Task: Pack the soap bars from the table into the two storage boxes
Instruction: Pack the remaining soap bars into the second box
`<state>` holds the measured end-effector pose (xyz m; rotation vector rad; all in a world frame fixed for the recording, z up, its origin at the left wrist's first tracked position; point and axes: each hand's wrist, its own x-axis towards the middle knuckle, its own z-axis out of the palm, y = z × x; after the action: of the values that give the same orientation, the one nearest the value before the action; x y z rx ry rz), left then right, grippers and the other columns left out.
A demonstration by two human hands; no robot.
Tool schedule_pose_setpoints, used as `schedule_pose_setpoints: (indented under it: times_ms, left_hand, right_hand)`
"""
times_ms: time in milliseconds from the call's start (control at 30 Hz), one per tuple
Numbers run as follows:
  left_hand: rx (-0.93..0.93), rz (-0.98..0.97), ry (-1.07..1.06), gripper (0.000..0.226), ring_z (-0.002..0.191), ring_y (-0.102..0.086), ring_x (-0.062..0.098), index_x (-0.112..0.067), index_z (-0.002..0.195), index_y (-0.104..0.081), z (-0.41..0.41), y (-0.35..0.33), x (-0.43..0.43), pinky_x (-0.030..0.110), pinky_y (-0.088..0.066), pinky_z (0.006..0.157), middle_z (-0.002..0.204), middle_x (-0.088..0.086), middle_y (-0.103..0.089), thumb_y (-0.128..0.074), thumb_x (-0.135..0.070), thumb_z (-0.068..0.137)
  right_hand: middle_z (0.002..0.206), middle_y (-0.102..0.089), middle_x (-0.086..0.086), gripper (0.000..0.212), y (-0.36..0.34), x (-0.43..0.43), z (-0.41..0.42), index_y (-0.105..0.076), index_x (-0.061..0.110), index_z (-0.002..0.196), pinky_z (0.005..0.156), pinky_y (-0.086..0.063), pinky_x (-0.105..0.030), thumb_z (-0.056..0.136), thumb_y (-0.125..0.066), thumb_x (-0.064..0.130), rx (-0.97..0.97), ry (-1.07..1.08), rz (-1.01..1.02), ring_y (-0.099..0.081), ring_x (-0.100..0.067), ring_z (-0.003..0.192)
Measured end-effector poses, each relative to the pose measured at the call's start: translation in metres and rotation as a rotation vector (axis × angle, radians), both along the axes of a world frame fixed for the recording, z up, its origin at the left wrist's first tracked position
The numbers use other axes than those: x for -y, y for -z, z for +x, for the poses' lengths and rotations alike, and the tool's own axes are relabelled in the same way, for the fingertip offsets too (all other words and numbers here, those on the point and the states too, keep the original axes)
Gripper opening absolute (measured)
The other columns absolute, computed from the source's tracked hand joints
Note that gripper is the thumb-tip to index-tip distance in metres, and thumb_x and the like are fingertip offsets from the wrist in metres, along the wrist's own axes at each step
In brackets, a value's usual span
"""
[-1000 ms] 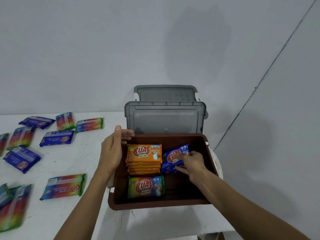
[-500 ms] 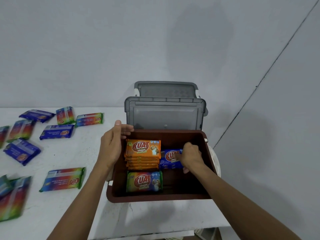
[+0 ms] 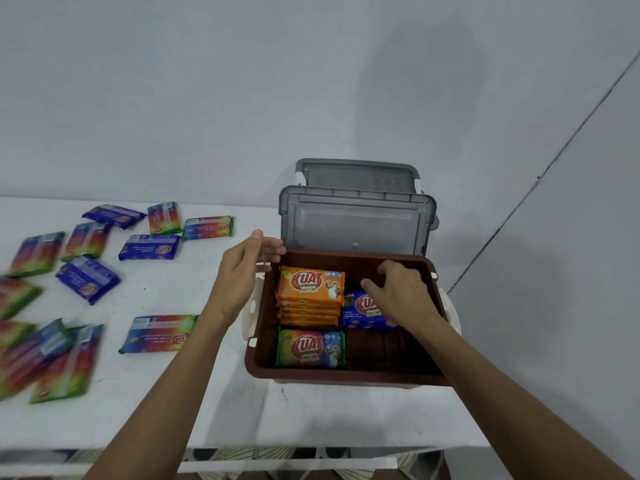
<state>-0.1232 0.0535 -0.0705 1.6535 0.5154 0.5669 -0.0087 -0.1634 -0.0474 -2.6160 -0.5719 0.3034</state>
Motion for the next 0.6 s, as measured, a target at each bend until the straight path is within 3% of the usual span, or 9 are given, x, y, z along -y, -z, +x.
schedule_pose_setpoints:
  times_ms: [67, 200, 333, 500, 600]
  left_hand:
    - [-0.023, 0.020, -0.022, 0.039, 0.093, -0.068, 0.010, -0.018, 0.103, -0.069, -0.016, 0.001, -0.005, 0.022, -0.053, 0.076, 0.098, -0.005, -0.074, -0.035, -0.037, 0.104]
    - [-0.098, 0.069, -0.081, 0.031, 0.095, -0.068, 0.012, -0.017, 0.107, -0.067, -0.059, 0.005, -0.028, 0.024, -0.053, 0.079, 0.104, -0.003, -0.071, -0.041, -0.031, 0.103]
    - [-0.198, 0.110, -0.131, 0.025, 0.092, -0.068, 0.009, -0.019, 0.107, -0.069, -0.113, 0.015, -0.071, 0.032, -0.056, 0.082, 0.103, -0.005, -0.072, -0.047, -0.030, 0.101]
    - [-0.351, 0.281, -0.173, 0.011, 0.097, -0.065, 0.007, -0.030, 0.100, -0.068, -0.176, 0.036, -0.135, 0.029, -0.051, 0.085, 0.105, -0.013, -0.069, -0.057, -0.030, 0.097]
    - [-0.678, 0.577, -0.190, 0.024, 0.112, -0.056, 0.019, -0.028, 0.114, -0.066, -0.207, 0.054, -0.171, 0.033, -0.047, 0.090, 0.126, -0.001, -0.059, -0.063, -0.035, 0.091]
  right_hand:
    - [0.117, -0.067, -0.007, 0.044, -0.015, -0.010, -0.009, -0.057, 0.012, 0.129, 0.082, -0.056, -0.033, 0.095, -0.060, 0.039, 0.001, -0.098, 0.082, -0.065, -0.018, 0.098]
    - [0.104, -0.068, 0.000, 0.029, -0.043, -0.042, -0.040, -0.065, 0.014, 0.118, 0.078, -0.054, -0.026, 0.095, -0.062, 0.032, 0.007, -0.268, 0.283, -0.063, -0.011, 0.089]
    - [0.097, -0.069, 0.003, 0.022, -0.050, -0.088, -0.075, -0.067, 0.017, 0.111, 0.080, -0.056, -0.027, 0.094, -0.062, 0.030, -0.007, -0.334, 0.360, -0.064, -0.008, 0.086]
    - [0.112, -0.067, 0.003, 0.032, -0.035, -0.151, -0.121, -0.060, 0.022, 0.124, 0.081, -0.052, -0.024, 0.095, -0.059, 0.036, -0.034, -0.465, 0.261, -0.061, -0.009, 0.094]
    - [0.123, -0.062, 0.003, 0.038, -0.017, -0.185, -0.145, -0.055, 0.025, 0.130, 0.093, -0.050, -0.031, 0.095, -0.059, 0.038, -0.063, -0.522, 0.143, -0.057, -0.013, 0.109]
